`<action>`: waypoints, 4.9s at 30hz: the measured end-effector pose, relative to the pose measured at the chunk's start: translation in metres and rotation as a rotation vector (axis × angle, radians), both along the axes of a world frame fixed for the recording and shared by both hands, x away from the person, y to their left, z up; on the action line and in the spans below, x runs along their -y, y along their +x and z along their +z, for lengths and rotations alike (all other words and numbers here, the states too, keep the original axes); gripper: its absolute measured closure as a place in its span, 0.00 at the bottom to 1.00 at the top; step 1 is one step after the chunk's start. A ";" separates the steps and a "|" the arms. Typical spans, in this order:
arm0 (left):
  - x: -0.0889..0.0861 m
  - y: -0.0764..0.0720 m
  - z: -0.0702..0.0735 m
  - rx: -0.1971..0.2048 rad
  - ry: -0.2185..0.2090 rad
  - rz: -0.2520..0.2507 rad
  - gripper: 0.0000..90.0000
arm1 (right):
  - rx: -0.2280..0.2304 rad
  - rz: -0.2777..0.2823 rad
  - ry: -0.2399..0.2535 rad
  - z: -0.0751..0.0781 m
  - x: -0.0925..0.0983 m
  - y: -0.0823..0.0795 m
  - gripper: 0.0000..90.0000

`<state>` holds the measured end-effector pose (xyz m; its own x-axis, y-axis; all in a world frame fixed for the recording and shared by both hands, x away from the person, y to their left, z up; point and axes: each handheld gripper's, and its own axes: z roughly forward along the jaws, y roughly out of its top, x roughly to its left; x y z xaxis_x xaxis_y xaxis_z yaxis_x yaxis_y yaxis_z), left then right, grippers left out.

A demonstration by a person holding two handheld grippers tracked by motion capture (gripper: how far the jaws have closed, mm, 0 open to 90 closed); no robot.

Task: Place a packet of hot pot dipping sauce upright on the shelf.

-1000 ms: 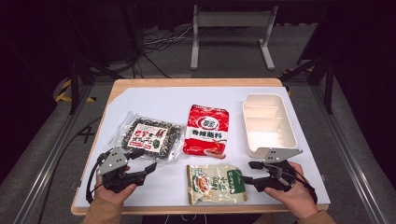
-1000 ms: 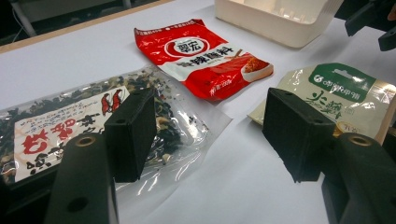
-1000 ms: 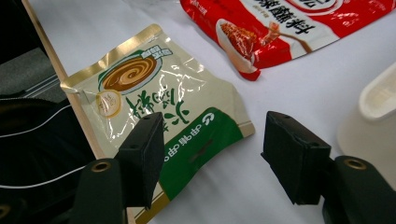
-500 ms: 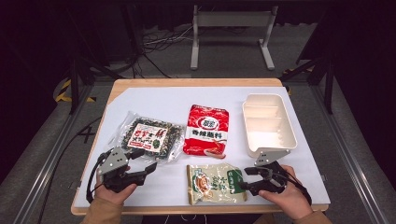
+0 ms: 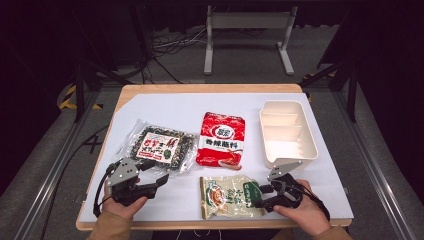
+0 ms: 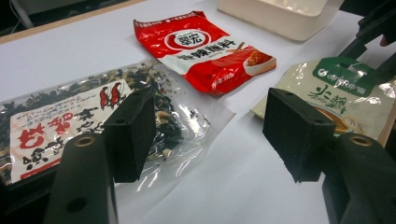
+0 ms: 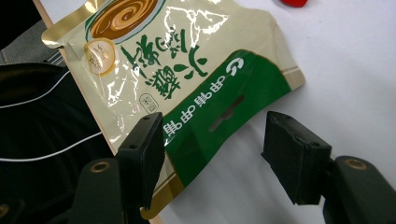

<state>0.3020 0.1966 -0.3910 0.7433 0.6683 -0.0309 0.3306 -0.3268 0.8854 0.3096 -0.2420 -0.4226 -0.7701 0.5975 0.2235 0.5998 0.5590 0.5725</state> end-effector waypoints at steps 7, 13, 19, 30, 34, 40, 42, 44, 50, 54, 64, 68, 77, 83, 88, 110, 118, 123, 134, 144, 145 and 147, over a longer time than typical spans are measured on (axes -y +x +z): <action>0.000 0.000 -0.001 -0.008 -0.005 0.003 0.39 | 0.000 0.015 0.020 -0.003 -0.005 0.000 0.45; 0.001 0.000 -0.001 -0.005 0.003 0.003 0.39 | 0.011 0.033 0.042 -0.007 -0.011 0.004 0.51; 0.000 0.001 -0.002 -0.003 0.004 0.001 0.38 | -0.007 0.076 0.057 -0.010 -0.013 0.003 0.61; 0.001 0.001 -0.002 -0.005 0.006 -0.002 0.38 | 0.004 0.092 0.057 -0.010 -0.018 0.003 0.94; 0.001 0.001 -0.002 -0.002 0.008 0.000 0.38 | 0.009 0.072 0.055 -0.005 -0.020 0.003 0.99; -0.001 0.001 -0.002 -0.001 0.005 0.007 0.38 | -0.003 0.053 0.106 0.004 -0.017 0.004 1.00; -0.001 0.001 -0.002 -0.001 0.007 0.008 0.38 | 0.006 0.051 0.121 0.009 -0.016 0.004 1.00; -0.001 0.001 -0.002 0.000 0.007 0.008 0.38 | 0.013 0.055 0.133 0.015 -0.015 0.004 1.00; -0.002 0.001 -0.002 0.001 0.005 0.014 0.38 | 0.047 0.080 0.141 0.037 -0.014 0.000 1.00; -0.002 0.001 -0.002 -0.001 0.003 0.016 0.38 | 0.064 0.103 0.137 0.052 -0.014 -0.001 1.00; -0.004 0.001 -0.001 0.003 0.003 0.023 0.38 | 0.130 0.161 0.075 0.091 -0.014 -0.007 1.00; -0.006 0.001 -0.001 0.005 0.000 0.028 0.38 | 0.157 0.170 0.058 0.103 -0.010 -0.007 1.00; -0.006 0.001 -0.001 0.003 -0.004 0.030 0.38 | 0.234 0.162 -0.033 0.133 -0.002 -0.010 1.00; -0.007 0.002 -0.002 0.004 0.000 0.032 0.38 | 0.278 0.141 -0.070 0.149 0.004 -0.005 1.00; -0.008 0.002 -0.002 0.001 -0.004 0.037 0.38 | 0.301 0.137 -0.084 0.159 0.007 0.002 1.00; -0.016 0.007 -0.004 0.011 -0.032 0.080 0.33 | 0.399 0.078 -0.132 0.204 0.028 0.038 1.00; -0.020 0.010 -0.006 0.011 -0.038 0.106 0.32 | 0.423 0.047 -0.146 0.214 0.036 0.051 1.00; -0.022 0.012 -0.007 0.007 -0.040 0.126 0.32 | 0.448 0.039 -0.179 0.220 0.039 0.062 1.00; -0.024 0.012 -0.009 0.012 -0.027 0.155 0.32 | 0.484 0.002 -0.237 0.232 0.048 0.086 1.00; -0.025 0.007 -0.011 0.028 0.013 0.168 0.37 | 0.524 -0.025 -0.261 0.237 0.056 0.109 1.00; -0.025 0.007 -0.011 0.027 0.013 0.170 0.37 | 0.533 -0.029 -0.264 0.237 0.057 0.113 1.00; -0.026 0.006 -0.011 0.028 0.008 0.173 0.37 | 0.541 -0.031 -0.269 0.238 0.059 0.119 1.00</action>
